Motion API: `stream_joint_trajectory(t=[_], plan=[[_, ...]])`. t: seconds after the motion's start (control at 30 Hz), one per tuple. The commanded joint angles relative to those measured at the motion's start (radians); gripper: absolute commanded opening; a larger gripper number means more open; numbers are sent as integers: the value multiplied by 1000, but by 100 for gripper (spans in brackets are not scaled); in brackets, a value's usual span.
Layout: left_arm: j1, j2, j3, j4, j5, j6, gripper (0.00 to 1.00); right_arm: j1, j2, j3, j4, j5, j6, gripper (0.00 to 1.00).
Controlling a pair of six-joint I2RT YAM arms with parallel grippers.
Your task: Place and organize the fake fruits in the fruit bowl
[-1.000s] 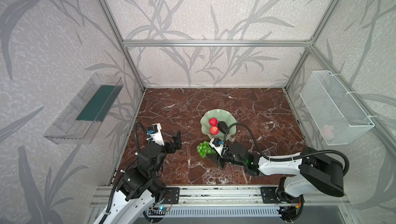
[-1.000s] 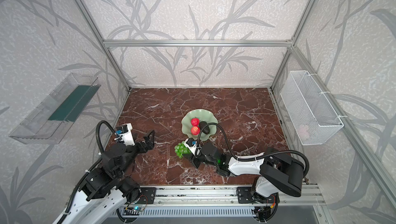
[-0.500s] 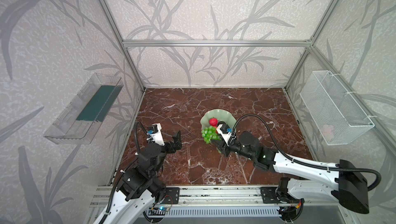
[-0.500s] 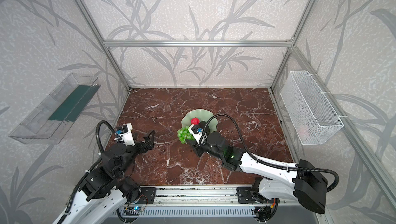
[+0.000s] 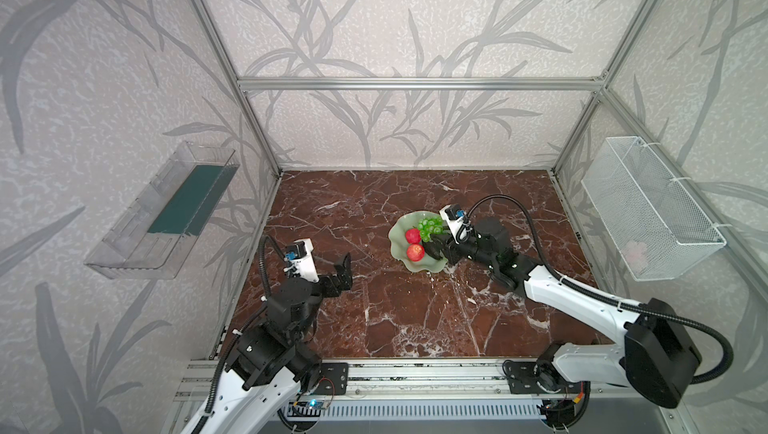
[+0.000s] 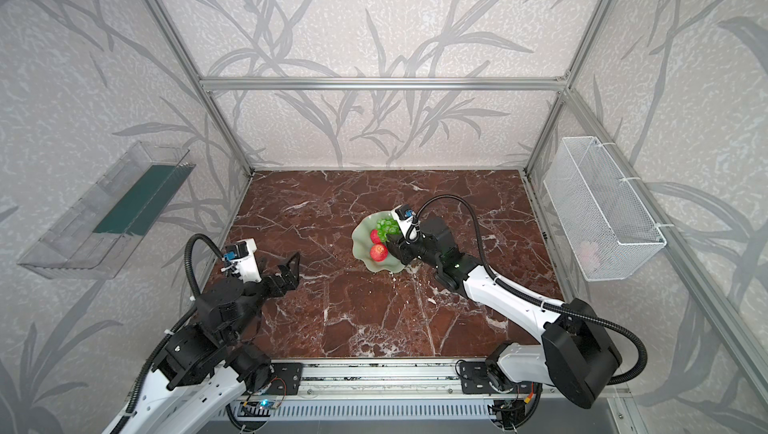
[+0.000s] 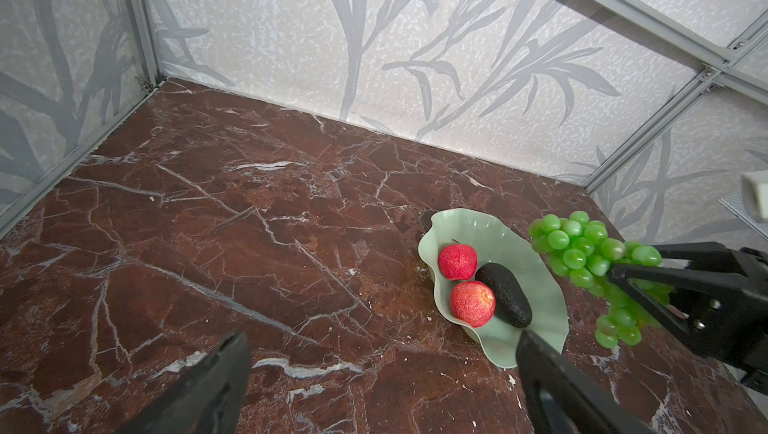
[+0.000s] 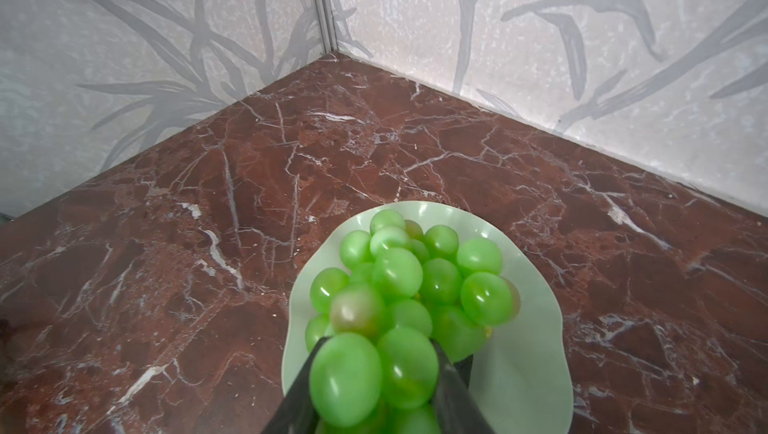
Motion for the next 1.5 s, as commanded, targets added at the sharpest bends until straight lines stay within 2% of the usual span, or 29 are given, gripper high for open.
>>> stream_joint_trajectory(t=[0.0,0.17,0.53,0.6,0.73,0.87,1.1,1.17,1.33,1.47], plan=[[2,9,-8,10,-13,-2,100,-43,54,46,95,-70,-25,36],[3,12,-10,10,-20,0,100,-114,191,88,172,-146,-25,36],[4,22,-12,9,-28,1,100,-163,421,195,192,-190,-55,38],[3,25,-13,9,-28,1,100,-162,439,195,193,-187,-54,41],[3,26,-16,13,-30,0,100,-164,449,182,194,-170,-58,53],[3,29,-16,16,-28,2,100,-164,426,170,189,-173,-56,71],[3,27,-13,17,-34,5,100,-164,324,161,156,-156,-58,90],[2,27,-13,24,-44,10,100,-164,285,154,146,-152,-55,100],[3,50,-29,119,-76,25,100,-164,148,90,123,-117,-24,99],[3,167,-51,292,-110,103,100,-163,-11,-25,106,-15,15,99]])
